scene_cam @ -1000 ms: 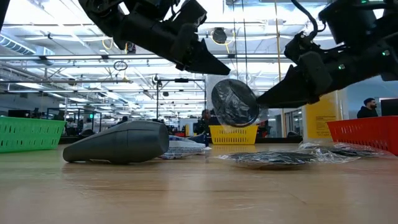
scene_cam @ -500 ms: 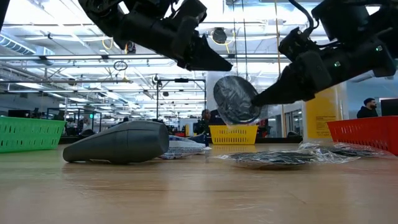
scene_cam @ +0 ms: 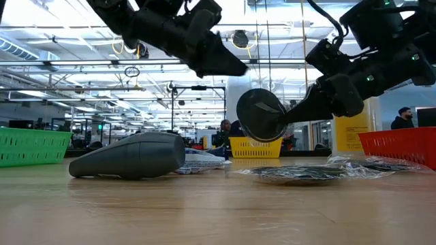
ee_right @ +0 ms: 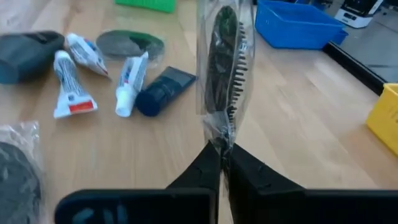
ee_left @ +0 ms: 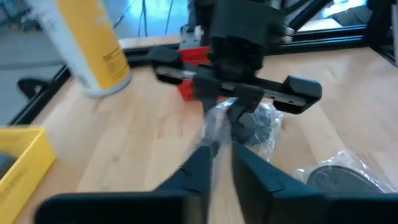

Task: Pick & Place Travel size toiletries
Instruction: Put the black hairbrush into the blue bin

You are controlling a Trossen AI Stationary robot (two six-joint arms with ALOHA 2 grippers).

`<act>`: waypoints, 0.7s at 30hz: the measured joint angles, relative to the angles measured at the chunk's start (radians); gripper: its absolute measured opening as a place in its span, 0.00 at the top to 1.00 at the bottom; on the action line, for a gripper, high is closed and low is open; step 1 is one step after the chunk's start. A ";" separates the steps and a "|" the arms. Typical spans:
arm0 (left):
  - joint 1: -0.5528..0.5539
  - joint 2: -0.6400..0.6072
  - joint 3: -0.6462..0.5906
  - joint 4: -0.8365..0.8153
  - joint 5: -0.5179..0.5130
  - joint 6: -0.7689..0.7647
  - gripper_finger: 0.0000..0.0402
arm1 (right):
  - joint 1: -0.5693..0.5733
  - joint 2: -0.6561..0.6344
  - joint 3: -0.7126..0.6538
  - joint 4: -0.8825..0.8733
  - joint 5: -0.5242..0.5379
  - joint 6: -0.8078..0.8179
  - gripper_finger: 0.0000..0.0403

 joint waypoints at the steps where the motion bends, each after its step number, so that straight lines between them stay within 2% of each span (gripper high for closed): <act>1: 0.006 -0.021 0.000 -0.027 0.000 -0.010 0.74 | 0.000 0.000 0.000 0.000 0.000 -0.009 0.99; 6: 0.042 -0.110 0.000 -0.205 0.000 -0.130 0.51 | 0.005 0.000 0.008 -0.019 0.055 -0.095 0.99; 10: 0.081 -0.129 -0.029 -0.279 0.016 -0.273 0.40 | 0.031 0.000 0.050 -0.085 0.115 -0.221 1.00; 13: 0.105 -0.127 -0.084 -0.227 0.097 -0.363 0.36 | 0.058 0.000 0.088 -0.134 0.165 -0.343 1.00; 15: 0.117 -0.127 -0.130 -0.118 0.153 -0.447 0.35 | 0.079 0.000 0.104 -0.134 0.213 -0.443 1.00; 21: 0.148 -0.128 -0.209 0.109 0.336 -0.672 0.35 | 0.122 0.000 0.116 -0.102 0.329 -0.830 1.00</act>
